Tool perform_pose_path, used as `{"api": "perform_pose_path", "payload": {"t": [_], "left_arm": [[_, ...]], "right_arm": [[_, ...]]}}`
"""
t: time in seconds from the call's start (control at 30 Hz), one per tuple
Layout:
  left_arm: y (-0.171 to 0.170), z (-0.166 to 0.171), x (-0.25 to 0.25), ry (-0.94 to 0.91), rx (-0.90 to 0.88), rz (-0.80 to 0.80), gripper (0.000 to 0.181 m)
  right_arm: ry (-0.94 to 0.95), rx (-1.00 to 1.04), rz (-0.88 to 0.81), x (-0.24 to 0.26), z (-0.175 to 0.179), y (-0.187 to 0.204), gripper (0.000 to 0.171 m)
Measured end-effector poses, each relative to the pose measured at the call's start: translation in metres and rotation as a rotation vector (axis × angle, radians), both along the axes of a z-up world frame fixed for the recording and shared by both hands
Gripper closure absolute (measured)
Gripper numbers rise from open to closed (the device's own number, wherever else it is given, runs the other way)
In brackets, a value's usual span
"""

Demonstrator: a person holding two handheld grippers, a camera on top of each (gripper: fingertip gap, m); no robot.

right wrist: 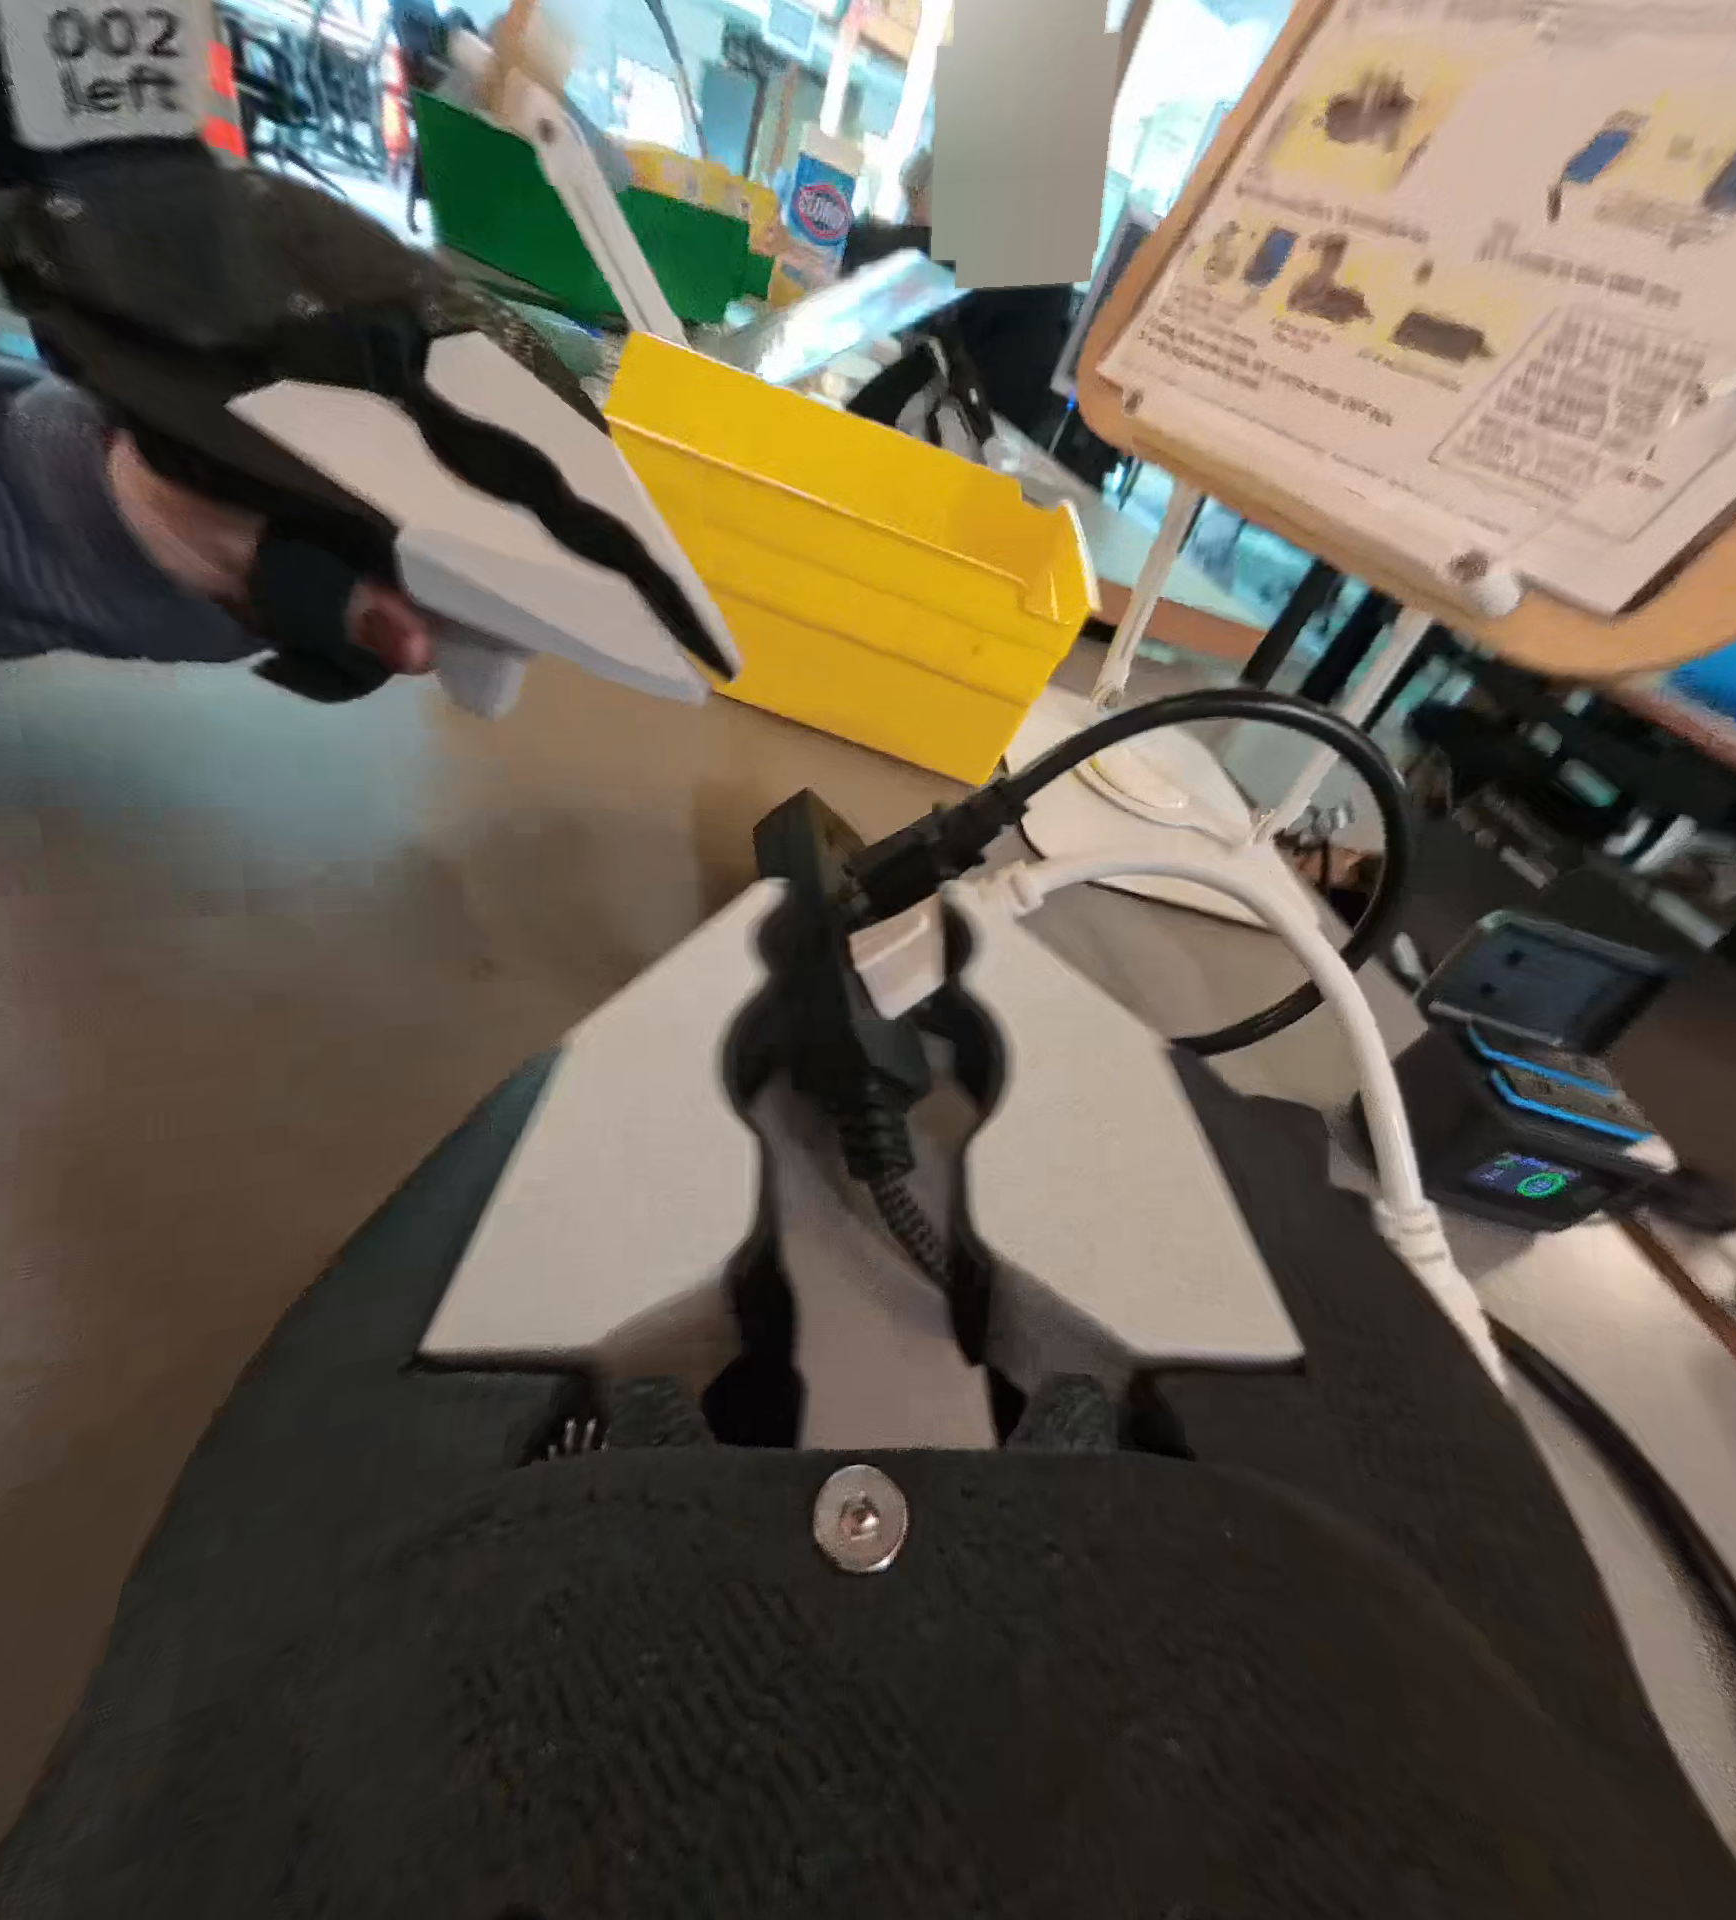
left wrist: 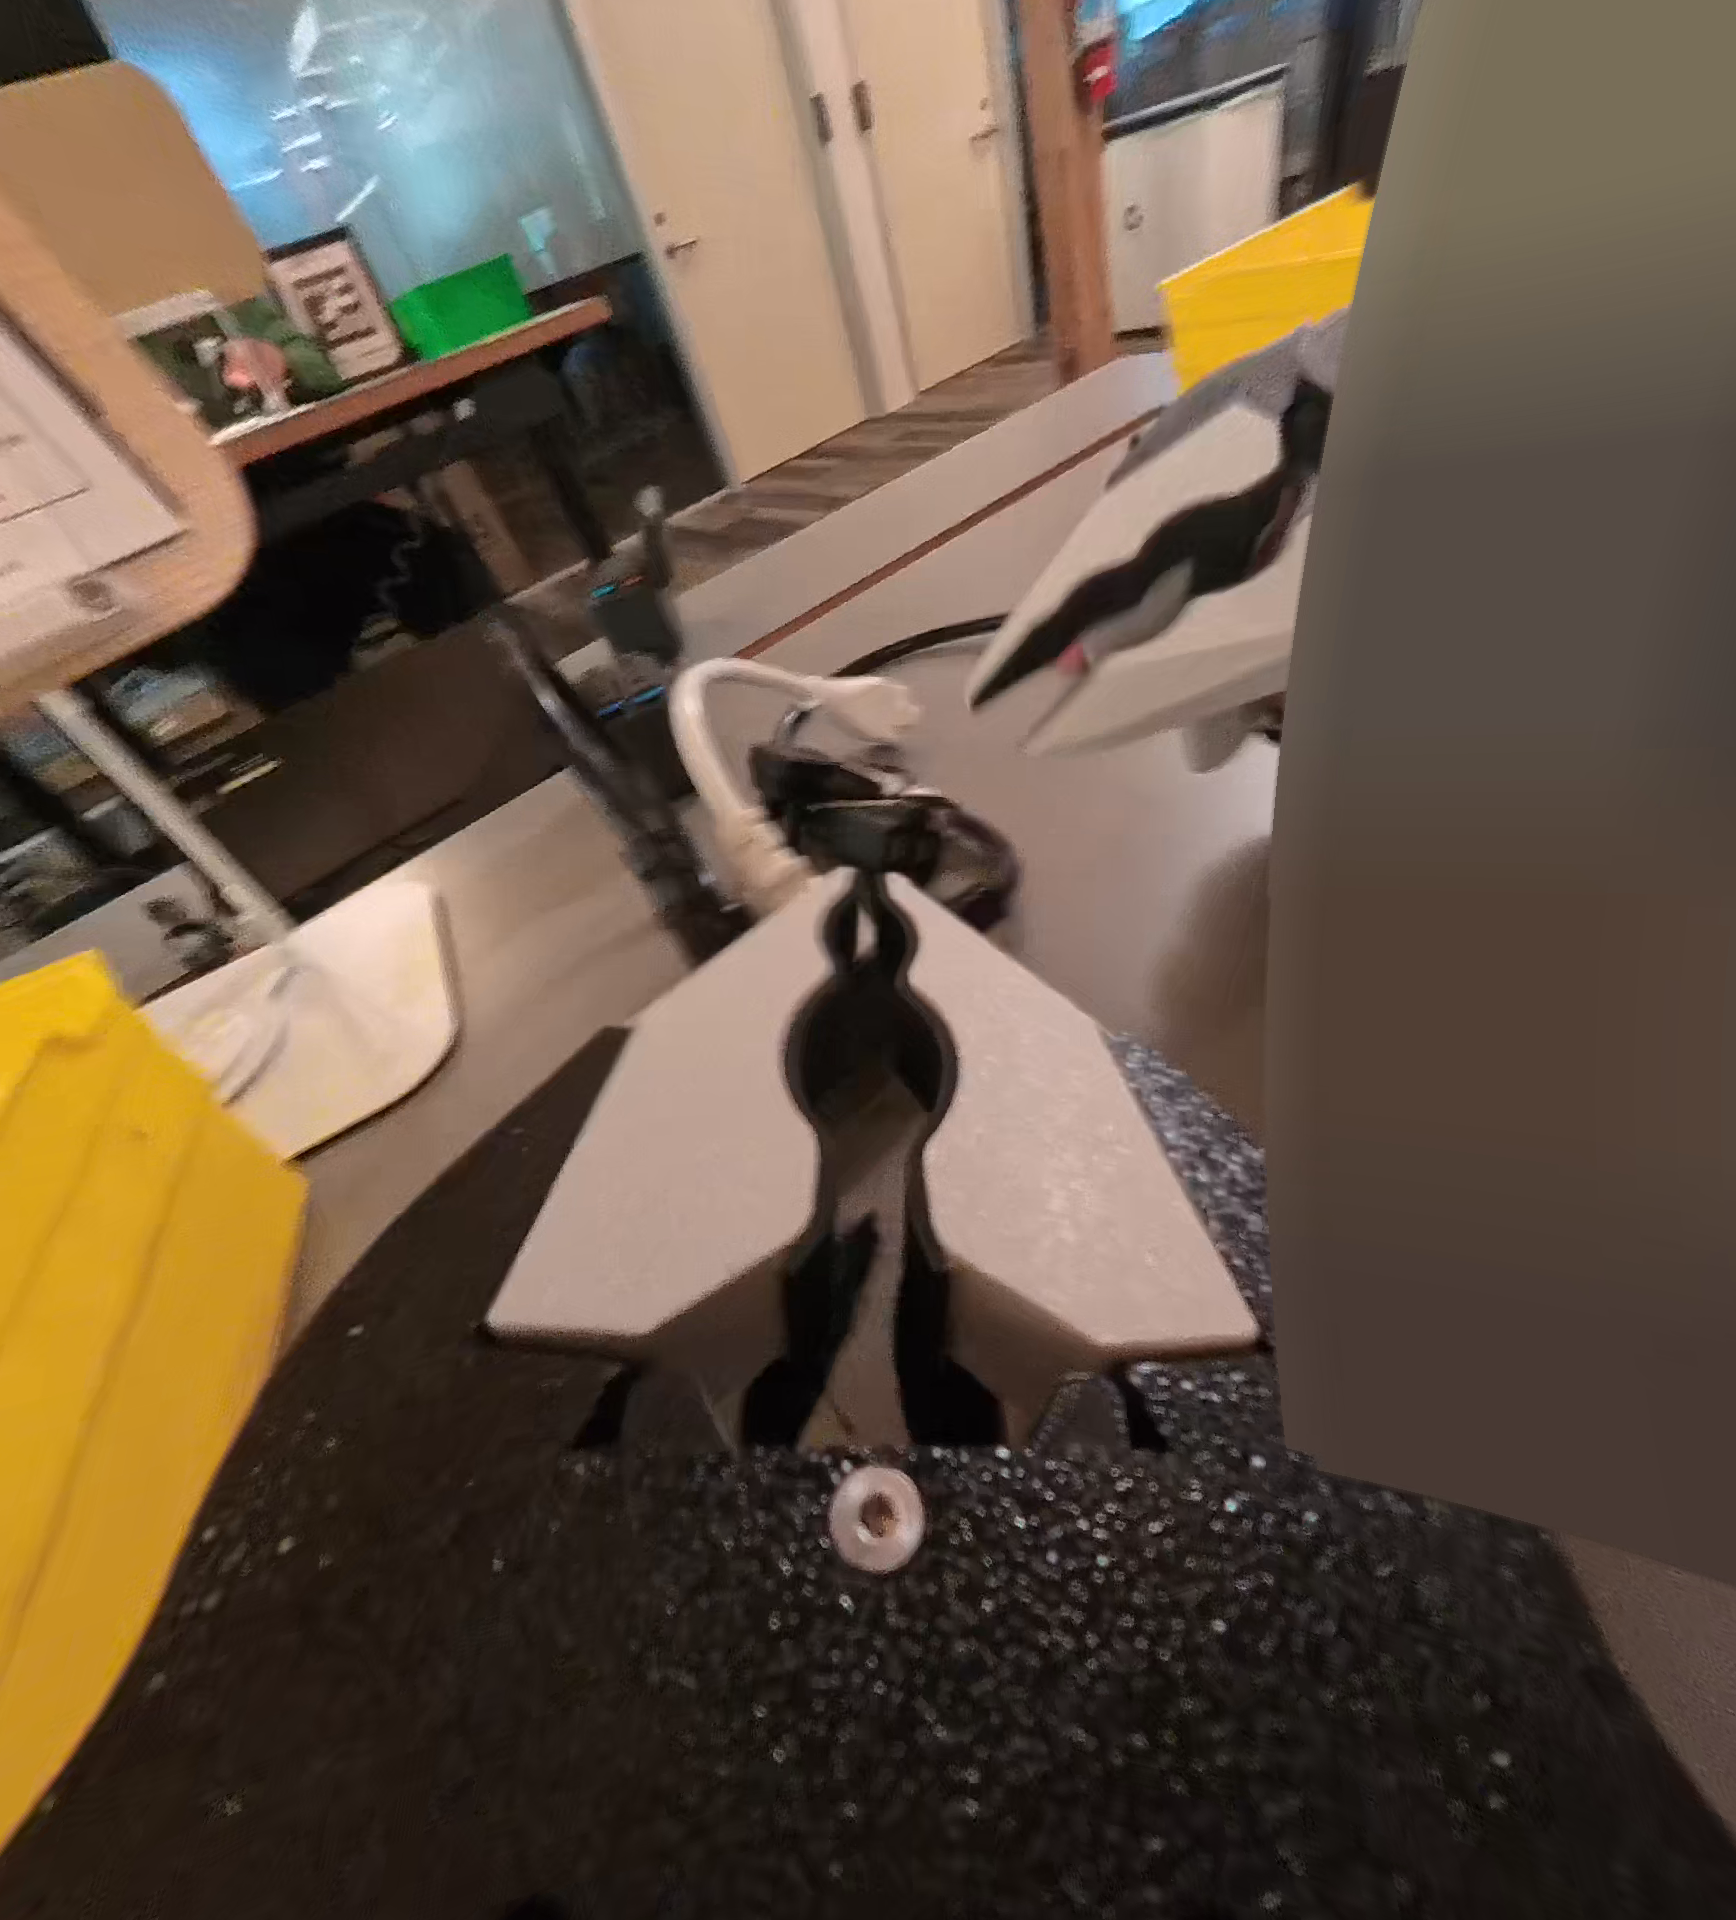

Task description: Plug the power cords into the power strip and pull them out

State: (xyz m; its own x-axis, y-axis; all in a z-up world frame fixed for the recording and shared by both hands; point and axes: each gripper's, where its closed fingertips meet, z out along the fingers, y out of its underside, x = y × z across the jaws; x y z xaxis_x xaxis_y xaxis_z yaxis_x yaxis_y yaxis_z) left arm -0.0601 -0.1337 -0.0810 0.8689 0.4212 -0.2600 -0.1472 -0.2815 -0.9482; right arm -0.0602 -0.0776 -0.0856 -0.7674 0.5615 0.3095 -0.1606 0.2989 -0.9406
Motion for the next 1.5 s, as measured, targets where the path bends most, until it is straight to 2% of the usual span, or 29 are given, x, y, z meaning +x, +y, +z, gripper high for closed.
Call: {"api": "perform_pose_path", "payload": {"t": [0.07,0.1,0.13,0.2,0.23,0.3,0.47,0.53,0.57,0.63,0.83,1.0,1.1,1.17,1.33,1.5], "left_arm": [[-0.009,-0.015,-0.023,-0.110,-0.103,0.081,0.091],[-0.014,-0.023,-0.034,-0.184,-0.143,0.126,0.067],[-0.017,-0.031,-0.043,-0.238,-0.176,0.147,0.050],[-0.021,-0.052,-0.053,-0.326,-0.261,0.136,0.040],[-0.022,-0.059,-0.060,-0.339,-0.289,0.128,0.042],[-0.022,-0.072,-0.070,-0.370,-0.323,0.091,0.050],[-0.005,-0.083,-0.066,-0.517,-0.265,-0.106,0.074],[-0.002,-0.092,-0.059,-0.555,-0.307,-0.156,0.088],[0.000,-0.096,-0.057,-0.561,-0.321,-0.169,0.092],[0.003,-0.098,-0.054,-0.543,-0.333,-0.182,0.094],[0.016,-0.080,-0.038,-0.528,-0.204,-0.289,0.091],[0.038,-0.075,-0.012,-0.519,-0.192,-0.417,0.103],[0.057,-0.067,0.009,-0.546,-0.153,-0.505,0.111],[0.067,-0.067,0.013,-0.546,-0.150,-0.500,0.126],[0.073,-0.070,0.011,-0.410,-0.192,-0.420,0.131],[0.076,-0.072,0.009,-0.273,-0.228,-0.346,0.131]], "right_arm": [[-0.157,-0.022,-0.034,-0.023,0.001,-0.005,0.105],[-0.242,-0.042,-0.040,-0.034,0.003,-0.009,0.093],[-0.321,-0.057,-0.044,-0.044,0.004,-0.013,0.089],[-0.442,-0.052,-0.034,-0.059,0.005,-0.024,0.094],[-0.469,-0.060,-0.049,-0.067,0.007,-0.027,0.105],[-0.497,-0.081,-0.089,-0.082,0.012,-0.032,0.111],[-0.588,-0.001,-0.171,-0.102,0.002,-0.042,0.118],[-0.579,0.013,-0.181,-0.106,-0.003,-0.051,0.131],[-0.559,0.035,-0.188,-0.108,-0.007,-0.054,0.152],[-0.500,0.035,-0.169,-0.105,-0.006,-0.058,0.160],[-0.389,-0.128,-0.098,-0.084,0.012,-0.037,0.161],[-0.284,-0.383,-0.025,-0.054,0.033,-0.002,0.162],[-0.204,-0.448,-0.001,-0.035,0.038,0.008,0.162],[-0.147,-0.457,-0.011,-0.025,0.041,0.012,0.162],[-0.131,-0.464,-0.022,-0.013,0.039,0.018,0.162],[-0.113,-0.206,0.025,-0.007,0.040,0.036,0.142]]}}
